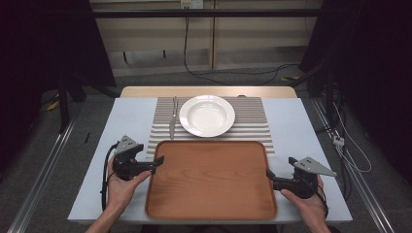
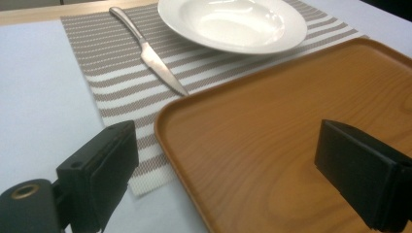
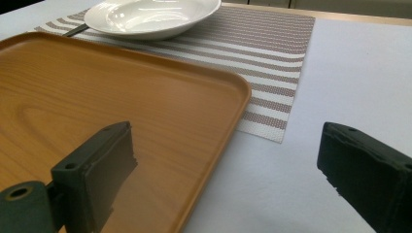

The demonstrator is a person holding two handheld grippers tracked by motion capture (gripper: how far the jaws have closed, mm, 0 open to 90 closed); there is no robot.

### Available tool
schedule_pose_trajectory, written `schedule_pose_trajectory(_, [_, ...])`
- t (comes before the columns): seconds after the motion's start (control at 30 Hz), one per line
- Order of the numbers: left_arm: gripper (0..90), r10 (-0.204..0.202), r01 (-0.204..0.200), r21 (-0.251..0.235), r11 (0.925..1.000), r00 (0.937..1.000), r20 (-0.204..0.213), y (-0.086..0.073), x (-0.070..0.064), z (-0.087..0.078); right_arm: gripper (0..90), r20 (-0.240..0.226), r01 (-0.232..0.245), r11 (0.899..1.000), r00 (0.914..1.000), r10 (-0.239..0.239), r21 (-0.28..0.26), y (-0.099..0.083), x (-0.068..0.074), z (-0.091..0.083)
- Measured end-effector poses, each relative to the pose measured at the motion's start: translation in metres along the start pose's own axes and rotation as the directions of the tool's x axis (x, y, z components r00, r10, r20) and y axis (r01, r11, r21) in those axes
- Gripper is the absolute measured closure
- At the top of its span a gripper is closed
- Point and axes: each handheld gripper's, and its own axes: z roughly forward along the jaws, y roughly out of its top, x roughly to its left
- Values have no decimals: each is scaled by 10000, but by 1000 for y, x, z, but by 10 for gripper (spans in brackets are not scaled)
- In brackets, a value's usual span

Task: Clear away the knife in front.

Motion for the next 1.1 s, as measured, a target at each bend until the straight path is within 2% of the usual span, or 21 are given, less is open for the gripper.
schedule_pose_trajectory(0.23, [97, 183, -183, 20, 9998, 9998, -124, 12, 4, 7, 61, 13, -34, 10000, 10000, 34, 34, 0, 0, -1])
schedule_pose_trajectory(0.3, [97, 67, -67, 31, 10000, 9999, -102, 15, 7, 10, 61, 21, -30, 10000, 10000, 30, 18, 0, 0, -1])
schedule_pose_trajectory(0.63, [108, -14, 21, 270, 9996, 9997, -249, 32, 20, 29, 62, -40, -92, 9999, 9999, 92, 95, -1, -2, 1])
schedule_pose_trajectory(0.73, [112, 94, -86, 277, 9996, 9996, -283, 38, 21, 35, 61, -40, -104, 9999, 9999, 104, 98, -1, -2, 1])
schedule_pose_trajectory(0.77, [113, -36, 43, 258, 9997, 9997, -253, 42, 22, 40, 61, -24, -101, 9999, 9999, 102, 108, -1, -2, 1])
schedule_pose_trajectory(0.9, [119, -92, 98, 254, 9996, 9997, -233, 48, 25, 45, 62, -67, -65, 9999, 10000, 66, 105, -1, 0, 1])
schedule_pose_trajectory(1.03, [125, -17, 30, 307, 9995, 9990, -439, 57, 28, 54, 61, -63, -111, 9999, 9999, 112, 123, -1, -1, 2])
schedule_pose_trajectory(1.1, [124, -134, 148, 305, 9994, 9988, -468, 61, 31, 60, 61, -67, -102, 9999, 9999, 103, 108, 0, -1, 2])
